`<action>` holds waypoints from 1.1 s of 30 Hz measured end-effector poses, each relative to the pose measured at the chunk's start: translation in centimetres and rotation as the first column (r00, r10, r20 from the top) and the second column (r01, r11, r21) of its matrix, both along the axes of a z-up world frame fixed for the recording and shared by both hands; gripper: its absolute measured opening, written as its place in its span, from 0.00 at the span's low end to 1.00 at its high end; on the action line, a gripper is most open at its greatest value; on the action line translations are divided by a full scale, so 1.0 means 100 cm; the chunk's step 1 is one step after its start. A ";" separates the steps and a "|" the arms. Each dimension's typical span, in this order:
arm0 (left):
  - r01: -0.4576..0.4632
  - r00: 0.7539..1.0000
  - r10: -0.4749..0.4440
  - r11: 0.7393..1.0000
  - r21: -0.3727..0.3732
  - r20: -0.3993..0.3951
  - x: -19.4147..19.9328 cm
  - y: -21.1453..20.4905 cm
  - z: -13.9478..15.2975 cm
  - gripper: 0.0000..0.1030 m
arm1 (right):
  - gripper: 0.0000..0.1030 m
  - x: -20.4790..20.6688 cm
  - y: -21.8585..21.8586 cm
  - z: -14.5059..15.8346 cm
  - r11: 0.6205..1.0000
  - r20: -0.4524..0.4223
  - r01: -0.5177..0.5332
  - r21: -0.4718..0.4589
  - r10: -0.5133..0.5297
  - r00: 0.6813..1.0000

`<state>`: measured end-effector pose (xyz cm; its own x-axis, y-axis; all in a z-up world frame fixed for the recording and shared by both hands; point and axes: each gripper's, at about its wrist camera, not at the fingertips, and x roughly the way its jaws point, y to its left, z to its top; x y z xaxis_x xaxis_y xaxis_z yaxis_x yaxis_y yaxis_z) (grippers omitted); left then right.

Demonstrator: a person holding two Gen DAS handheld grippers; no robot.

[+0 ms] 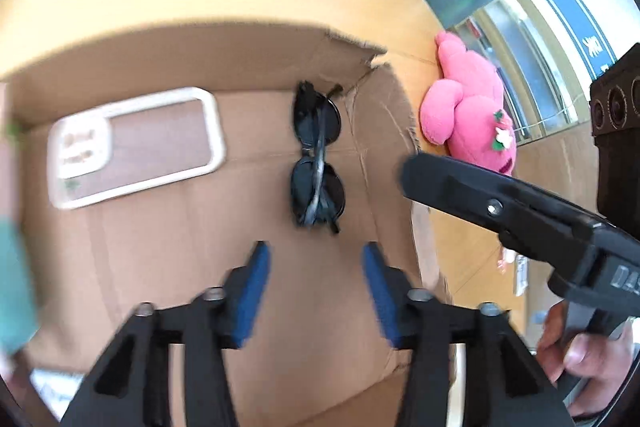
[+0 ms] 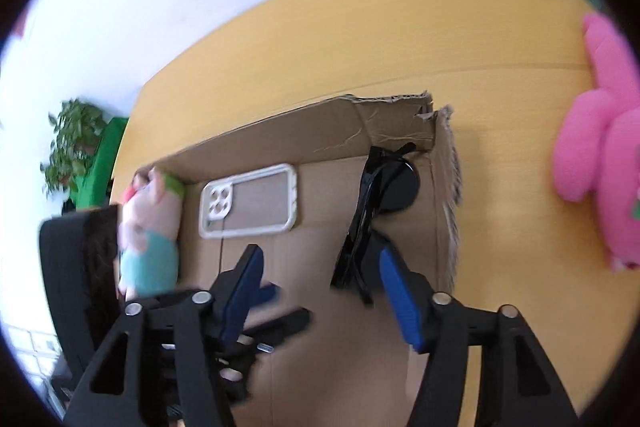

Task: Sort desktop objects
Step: 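Raise both tools away from the box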

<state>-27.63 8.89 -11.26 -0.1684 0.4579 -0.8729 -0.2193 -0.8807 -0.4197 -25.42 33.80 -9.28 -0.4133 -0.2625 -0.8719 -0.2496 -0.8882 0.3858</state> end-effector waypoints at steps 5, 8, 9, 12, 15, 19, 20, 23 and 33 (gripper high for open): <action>-0.087 0.987 0.076 0.993 -0.073 -0.140 0.057 -0.038 0.062 0.76 | 0.68 0.057 -0.019 0.045 0.996 -0.030 -0.020 0.085 0.022 0.999; -0.157 0.967 0.127 0.980 -0.122 -0.223 0.094 -0.058 0.099 0.86 | 0.68 0.091 -0.023 0.065 0.996 -0.044 -0.009 0.091 0.013 0.999; -0.180 0.956 0.137 0.973 -0.147 -0.260 0.108 -0.061 0.114 0.87 | 0.68 0.103 -0.023 0.073 0.995 -0.051 -0.004 0.098 0.009 0.999; -0.222 0.933 0.153 0.957 -0.186 -0.326 0.137 -0.065 0.140 0.88 | 0.72 0.130 -0.027 0.093 0.992 -0.075 0.000 0.124 0.009 0.997; -0.249 0.909 0.162 0.950 -0.190 -0.383 0.165 -0.058 0.167 0.89 | 0.75 0.148 -0.033 0.108 0.989 -0.107 -0.006 0.144 0.022 0.994; -0.258 0.894 0.157 0.946 -0.196 -0.420 0.191 -0.046 0.186 0.91 | 0.75 0.175 -0.040 0.128 0.987 -0.154 -0.015 0.157 0.039 0.987; -0.258 0.893 0.152 0.944 -0.205 -0.424 0.194 -0.043 0.187 0.91 | 0.75 0.180 -0.040 0.132 0.988 -0.159 -0.018 0.156 0.043 0.986; -0.276 0.889 0.160 0.935 -0.224 -0.429 0.211 -0.041 0.194 0.91 | 0.75 0.195 -0.046 0.142 0.987 -0.176 -0.039 0.155 0.066 0.982; -0.288 0.875 0.177 0.939 -0.189 -0.452 0.243 -0.059 0.210 0.91 | 0.76 0.218 -0.076 0.165 0.979 -0.190 -0.062 0.196 0.100 0.977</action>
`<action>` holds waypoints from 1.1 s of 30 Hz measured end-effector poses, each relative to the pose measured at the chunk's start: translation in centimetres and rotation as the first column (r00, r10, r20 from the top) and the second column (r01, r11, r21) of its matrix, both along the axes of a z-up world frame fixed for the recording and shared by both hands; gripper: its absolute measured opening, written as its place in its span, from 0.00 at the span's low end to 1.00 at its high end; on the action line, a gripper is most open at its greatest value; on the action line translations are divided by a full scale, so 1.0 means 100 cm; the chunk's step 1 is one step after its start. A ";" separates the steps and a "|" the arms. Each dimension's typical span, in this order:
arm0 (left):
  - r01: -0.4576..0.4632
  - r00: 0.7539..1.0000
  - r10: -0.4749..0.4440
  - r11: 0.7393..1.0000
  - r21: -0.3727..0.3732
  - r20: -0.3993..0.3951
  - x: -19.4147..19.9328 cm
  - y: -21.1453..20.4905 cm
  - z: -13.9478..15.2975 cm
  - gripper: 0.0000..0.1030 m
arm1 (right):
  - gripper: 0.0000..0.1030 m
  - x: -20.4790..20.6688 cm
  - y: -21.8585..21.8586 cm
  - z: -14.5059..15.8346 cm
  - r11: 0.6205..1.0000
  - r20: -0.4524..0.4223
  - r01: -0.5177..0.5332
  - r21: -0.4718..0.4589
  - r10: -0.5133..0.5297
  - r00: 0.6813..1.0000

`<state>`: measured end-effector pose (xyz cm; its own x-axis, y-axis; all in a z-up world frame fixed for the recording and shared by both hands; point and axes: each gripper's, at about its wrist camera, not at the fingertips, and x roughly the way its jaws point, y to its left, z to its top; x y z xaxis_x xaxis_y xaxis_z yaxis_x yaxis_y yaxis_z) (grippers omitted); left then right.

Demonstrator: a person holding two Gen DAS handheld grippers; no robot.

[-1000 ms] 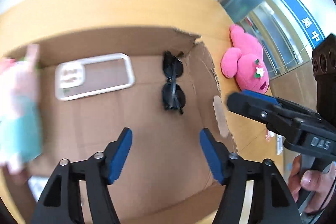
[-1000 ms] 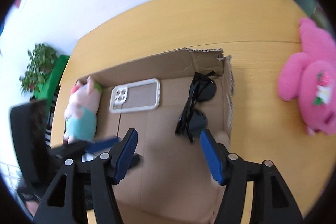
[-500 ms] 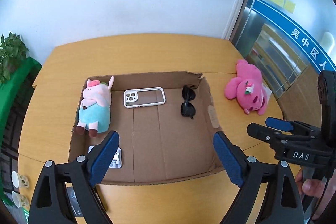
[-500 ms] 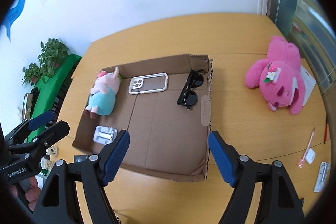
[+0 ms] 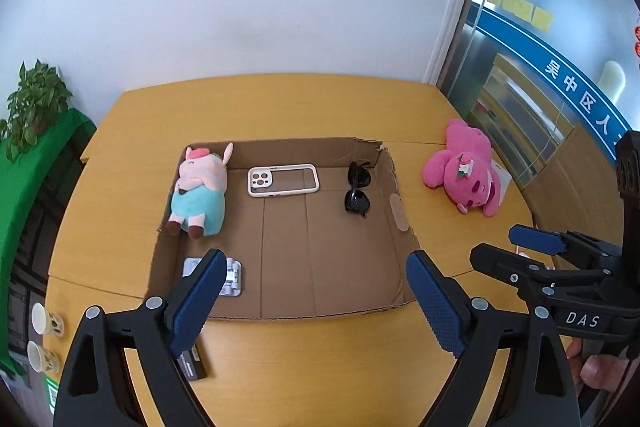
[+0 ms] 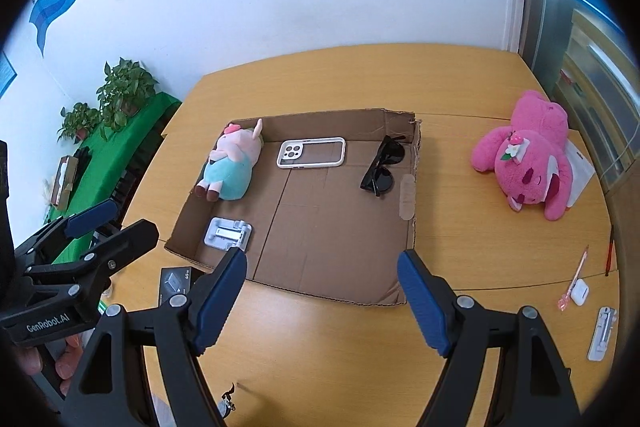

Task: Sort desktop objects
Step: 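Raise both tools away from the box, then move both tools down toward the black charger box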

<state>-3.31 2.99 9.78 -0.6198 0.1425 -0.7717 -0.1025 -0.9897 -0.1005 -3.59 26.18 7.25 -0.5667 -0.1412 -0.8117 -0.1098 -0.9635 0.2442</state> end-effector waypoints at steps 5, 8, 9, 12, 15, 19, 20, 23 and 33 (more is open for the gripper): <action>0.014 1.000 -0.014 1.000 0.020 -0.003 0.000 -0.020 0.005 0.91 | 0.76 0.002 -0.021 0.006 0.999 0.000 0.030 0.018 -0.030 1.000; 0.025 1.000 -0.025 0.999 0.037 -0.011 0.000 -0.032 0.007 0.91 | 0.76 0.000 -0.037 0.006 0.999 0.021 0.027 0.030 -0.028 0.999; 0.031 0.999 -0.031 0.999 0.039 -0.015 0.000 -0.037 0.007 0.91 | 0.76 0.000 -0.044 0.007 0.999 0.024 0.024 0.037 -0.025 0.999; 0.042 0.999 -0.041 0.998 0.054 -0.008 0.001 -0.047 0.005 0.91 | 0.76 -0.001 -0.062 0.008 0.997 0.030 0.022 0.071 -0.024 0.999; 0.050 0.999 -0.050 0.996 0.077 0.000 0.003 -0.061 0.001 0.91 | 0.76 -0.007 -0.075 0.006 0.996 0.044 0.028 0.084 -0.031 0.999; 0.053 0.999 -0.054 0.995 0.079 0.007 0.006 -0.082 -0.004 0.91 | 0.76 -0.016 -0.095 0.003 0.995 0.059 0.023 0.102 -0.029 0.998; 0.050 0.999 -0.051 0.996 0.080 0.011 0.006 -0.087 -0.006 0.91 | 0.76 -0.018 -0.098 0.002 0.994 0.062 0.022 0.104 -0.029 0.998; 0.041 0.999 -0.044 0.995 0.093 0.030 0.003 -0.107 -0.014 0.91 | 0.76 -0.027 -0.114 -0.004 0.993 0.076 0.015 0.116 -0.024 0.997; 0.005 0.991 -0.018 0.995 0.101 0.130 -0.002 -0.179 -0.064 0.96 | 0.77 -0.046 -0.152 -0.051 0.997 0.151 -0.064 0.051 0.056 0.987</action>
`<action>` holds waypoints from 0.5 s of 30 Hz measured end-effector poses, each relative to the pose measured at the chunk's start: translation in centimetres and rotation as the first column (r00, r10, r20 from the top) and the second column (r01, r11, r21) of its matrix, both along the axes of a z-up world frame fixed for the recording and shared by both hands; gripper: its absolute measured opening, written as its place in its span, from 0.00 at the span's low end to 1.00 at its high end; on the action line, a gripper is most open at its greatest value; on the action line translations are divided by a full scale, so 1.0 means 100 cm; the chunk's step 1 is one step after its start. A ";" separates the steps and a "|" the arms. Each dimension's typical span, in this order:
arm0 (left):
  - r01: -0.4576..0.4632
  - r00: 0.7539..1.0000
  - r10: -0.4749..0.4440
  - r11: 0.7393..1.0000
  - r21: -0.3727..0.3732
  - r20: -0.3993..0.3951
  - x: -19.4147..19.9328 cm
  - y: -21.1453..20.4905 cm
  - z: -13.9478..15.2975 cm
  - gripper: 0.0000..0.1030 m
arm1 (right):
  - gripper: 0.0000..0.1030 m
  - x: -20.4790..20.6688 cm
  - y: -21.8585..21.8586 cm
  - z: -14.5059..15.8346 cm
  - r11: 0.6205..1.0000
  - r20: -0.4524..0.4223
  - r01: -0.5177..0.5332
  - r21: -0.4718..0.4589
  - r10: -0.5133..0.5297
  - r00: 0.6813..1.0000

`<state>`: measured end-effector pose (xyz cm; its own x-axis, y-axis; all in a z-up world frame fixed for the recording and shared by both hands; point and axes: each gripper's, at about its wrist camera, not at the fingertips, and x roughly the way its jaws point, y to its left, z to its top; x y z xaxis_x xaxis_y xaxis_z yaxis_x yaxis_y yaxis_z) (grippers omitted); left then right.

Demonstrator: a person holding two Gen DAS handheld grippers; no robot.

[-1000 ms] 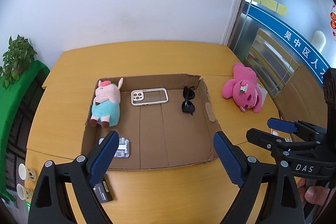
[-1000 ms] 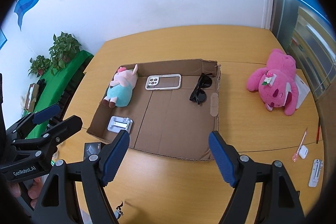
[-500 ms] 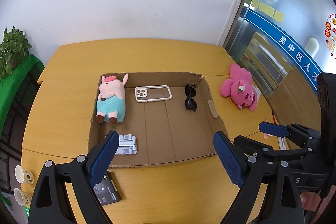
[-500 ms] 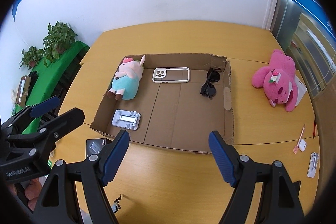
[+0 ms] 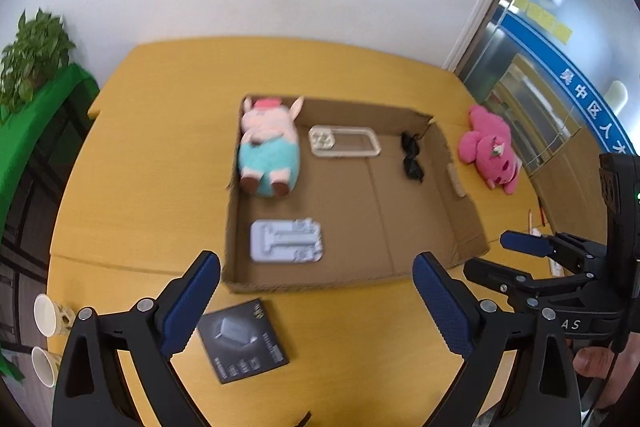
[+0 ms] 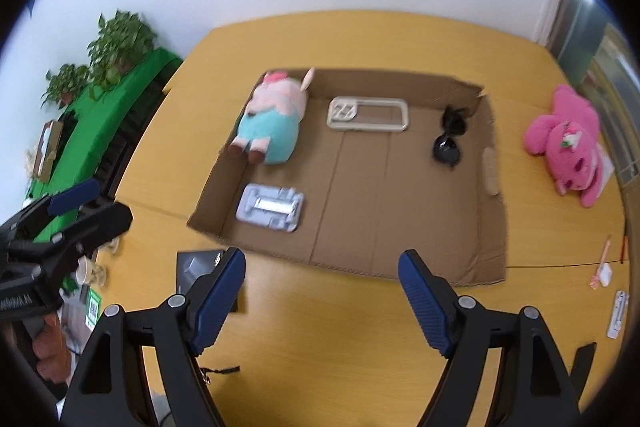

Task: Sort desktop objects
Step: 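Move both tools down toward the black charger box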

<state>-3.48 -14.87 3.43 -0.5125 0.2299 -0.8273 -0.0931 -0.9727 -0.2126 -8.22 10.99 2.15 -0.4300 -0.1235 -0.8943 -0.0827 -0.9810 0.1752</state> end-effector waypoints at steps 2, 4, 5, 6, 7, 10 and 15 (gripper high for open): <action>-0.016 0.998 0.015 1.000 0.008 0.066 0.000 -0.025 -0.028 0.96 | 0.77 -0.003 -0.013 -0.030 0.995 0.065 -0.034 -0.097 0.041 0.997; -0.024 0.992 0.021 0.999 0.026 0.127 0.001 -0.044 -0.053 0.96 | 0.77 -0.004 -0.028 -0.057 0.980 0.114 -0.068 -0.187 0.090 0.989; -0.031 0.986 0.025 0.999 0.037 0.163 0.001 -0.053 -0.067 0.96 | 0.77 -0.005 -0.040 -0.073 0.971 0.135 -0.095 -0.219 0.127 0.983; -0.039 0.981 0.030 0.998 0.043 0.194 0.003 -0.061 -0.080 0.96 | 0.77 -0.007 -0.055 -0.089 0.960 0.153 -0.133 -0.246 0.174 0.973; -0.049 0.974 0.035 0.997 0.054 0.225 0.004 -0.070 -0.096 0.96 | 0.77 -0.009 -0.069 -0.106 0.948 0.167 -0.173 -0.267 0.223 0.961; -0.065 0.952 0.037 0.994 0.083 0.303 0.006 -0.087 -0.134 0.96 | 0.77 -0.012 -0.101 -0.141 0.922 0.183 -0.262 -0.285 0.321 0.929; -0.083 0.927 0.025 0.987 0.139 0.375 0.003 -0.100 -0.185 0.95 | 0.77 -0.020 -0.141 -0.188 0.873 0.177 -0.414 -0.257 0.464 0.868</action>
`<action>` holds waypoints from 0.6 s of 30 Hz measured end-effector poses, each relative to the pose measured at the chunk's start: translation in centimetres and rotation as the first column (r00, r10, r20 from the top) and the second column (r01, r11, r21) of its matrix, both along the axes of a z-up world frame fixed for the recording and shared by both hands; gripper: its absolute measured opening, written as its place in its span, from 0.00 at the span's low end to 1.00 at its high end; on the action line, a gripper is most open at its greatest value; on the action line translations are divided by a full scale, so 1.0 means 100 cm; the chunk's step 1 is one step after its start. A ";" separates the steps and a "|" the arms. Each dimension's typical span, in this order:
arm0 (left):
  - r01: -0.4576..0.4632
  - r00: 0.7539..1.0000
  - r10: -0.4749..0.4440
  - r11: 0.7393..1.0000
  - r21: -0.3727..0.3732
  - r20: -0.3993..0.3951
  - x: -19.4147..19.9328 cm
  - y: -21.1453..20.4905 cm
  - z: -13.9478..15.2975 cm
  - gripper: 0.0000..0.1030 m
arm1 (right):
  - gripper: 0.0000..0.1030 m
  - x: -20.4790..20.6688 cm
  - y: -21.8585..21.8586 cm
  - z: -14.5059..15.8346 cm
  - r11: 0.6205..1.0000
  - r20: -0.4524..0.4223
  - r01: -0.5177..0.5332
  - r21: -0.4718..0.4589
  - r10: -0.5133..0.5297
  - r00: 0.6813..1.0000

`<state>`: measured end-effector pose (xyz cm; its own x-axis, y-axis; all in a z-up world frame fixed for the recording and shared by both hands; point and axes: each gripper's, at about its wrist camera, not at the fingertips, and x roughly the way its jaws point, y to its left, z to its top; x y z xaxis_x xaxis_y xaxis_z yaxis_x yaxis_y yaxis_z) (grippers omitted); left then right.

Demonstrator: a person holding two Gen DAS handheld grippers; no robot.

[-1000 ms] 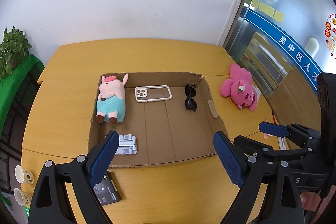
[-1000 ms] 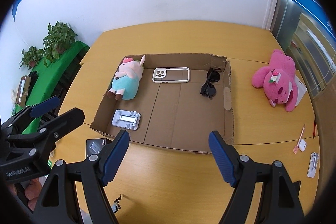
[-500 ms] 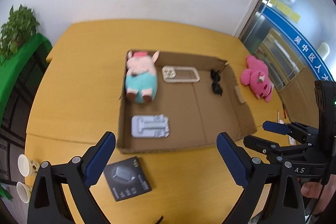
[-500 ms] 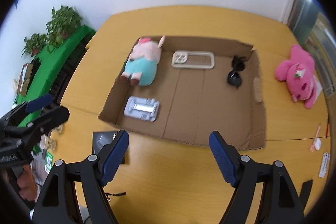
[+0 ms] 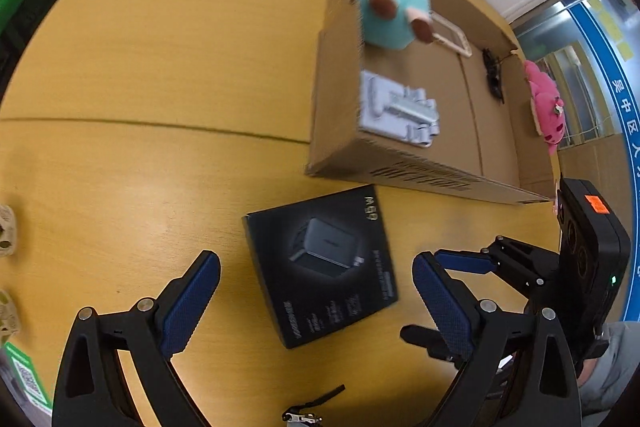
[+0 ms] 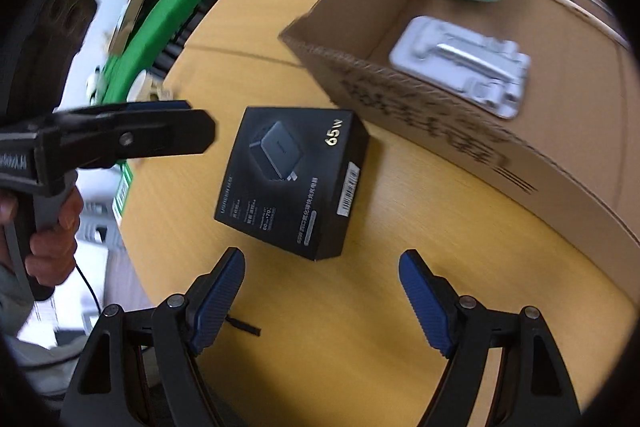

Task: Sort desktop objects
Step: 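Move both tools down toward the black charger box, then close the left gripper on the charger box and lift it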

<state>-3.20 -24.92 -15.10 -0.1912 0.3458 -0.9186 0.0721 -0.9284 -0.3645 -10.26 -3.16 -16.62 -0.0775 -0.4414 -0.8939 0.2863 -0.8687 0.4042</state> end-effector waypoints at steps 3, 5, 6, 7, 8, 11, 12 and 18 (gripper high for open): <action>-0.027 0.999 0.024 0.998 0.059 0.042 -0.005 -0.008 -0.025 0.95 | 0.77 -0.002 -0.017 -0.015 0.997 -0.019 -0.074 0.018 0.074 0.997; -0.029 0.998 0.024 0.997 0.070 0.064 -0.008 -0.009 -0.037 0.94 | 0.77 -0.004 -0.025 -0.022 0.993 -0.034 -0.111 0.032 0.112 0.993; -0.028 0.997 0.023 0.997 0.070 0.073 -0.008 -0.009 -0.043 0.94 | 0.78 -0.005 -0.029 -0.024 0.992 -0.044 -0.122 0.037 0.124 0.991; -0.025 0.996 0.019 0.997 0.077 0.090 -0.008 -0.008 -0.050 0.92 | 0.78 -0.006 -0.032 -0.027 0.990 -0.054 -0.136 0.022 0.137 0.989; -0.024 0.995 0.016 0.996 0.087 0.099 -0.008 -0.008 -0.054 0.91 | 0.78 -0.007 -0.036 -0.027 0.989 -0.069 -0.149 0.010 0.150 0.986; -0.014 0.992 -0.002 0.993 0.119 0.129 -0.008 -0.003 -0.065 0.90 | 0.81 -0.008 -0.046 -0.026 0.982 -0.118 -0.188 0.013 0.188 0.975; -0.016 0.993 0.001 0.992 0.122 0.120 -0.007 -0.002 -0.064 0.90 | 0.81 -0.008 -0.049 -0.026 0.980 -0.126 -0.198 0.019 0.199 0.972; 0.008 0.995 -0.020 0.993 0.119 0.097 -0.006 0.005 -0.061 0.87 | 0.83 -0.002 -0.067 -0.036 0.959 -0.160 -0.270 0.090 0.282 0.946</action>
<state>-3.77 -24.38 -21.24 -0.0965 0.4556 -0.8849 0.1004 -0.8801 -0.4640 -10.43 -9.90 -20.18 -0.1142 -0.4073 -0.9061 0.5781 -0.7690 0.2728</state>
